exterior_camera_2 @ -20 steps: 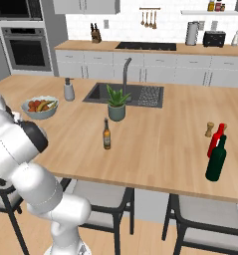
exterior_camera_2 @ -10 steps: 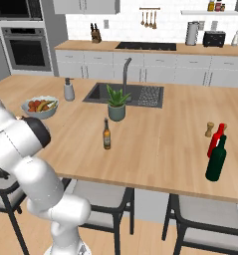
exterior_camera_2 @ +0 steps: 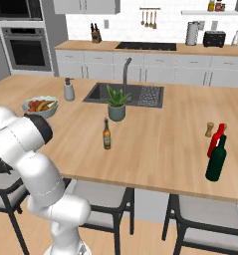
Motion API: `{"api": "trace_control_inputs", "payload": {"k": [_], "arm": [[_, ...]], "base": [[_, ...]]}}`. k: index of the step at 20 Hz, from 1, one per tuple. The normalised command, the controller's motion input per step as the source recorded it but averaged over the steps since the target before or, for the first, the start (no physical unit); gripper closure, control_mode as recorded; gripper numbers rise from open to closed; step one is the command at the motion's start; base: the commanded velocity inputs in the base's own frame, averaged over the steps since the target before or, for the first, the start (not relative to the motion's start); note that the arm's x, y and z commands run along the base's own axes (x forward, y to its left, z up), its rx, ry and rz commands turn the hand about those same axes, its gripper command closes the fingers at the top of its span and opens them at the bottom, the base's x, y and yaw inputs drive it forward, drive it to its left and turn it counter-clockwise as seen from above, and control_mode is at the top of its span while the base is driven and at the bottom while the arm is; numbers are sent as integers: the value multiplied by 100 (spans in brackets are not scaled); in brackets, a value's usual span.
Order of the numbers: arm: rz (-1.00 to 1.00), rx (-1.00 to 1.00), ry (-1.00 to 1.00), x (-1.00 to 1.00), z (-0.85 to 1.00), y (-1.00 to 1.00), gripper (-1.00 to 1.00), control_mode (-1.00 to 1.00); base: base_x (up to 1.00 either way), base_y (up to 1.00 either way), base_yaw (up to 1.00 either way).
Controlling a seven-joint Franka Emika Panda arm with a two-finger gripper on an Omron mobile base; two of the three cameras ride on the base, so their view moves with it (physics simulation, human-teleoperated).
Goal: Move the plastic bottles in the middle to the plastics group, and the glass bottles in the middle to the glass group.
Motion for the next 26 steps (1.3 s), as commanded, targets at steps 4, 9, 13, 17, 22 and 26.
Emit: {"api": "trace_control_inputs", "payload": {"k": [4,9,13,17,22,26], "arm": [[-6,0,0,29,0,34,100,-100],[-2,1,0,5,17,10,100,-100],[0,6,0,0,7,-11,100,-100],[0,7,0,0,5,-14,100,-100],[-1,6,0,17,-8,-27,100,-100],[0,6,0,8,-8,-19,100,-100]], "base": [[0,0,0],[0,0,0],[0,0,0],[0,0,0],[0,0,0],[0,0,0]]}}
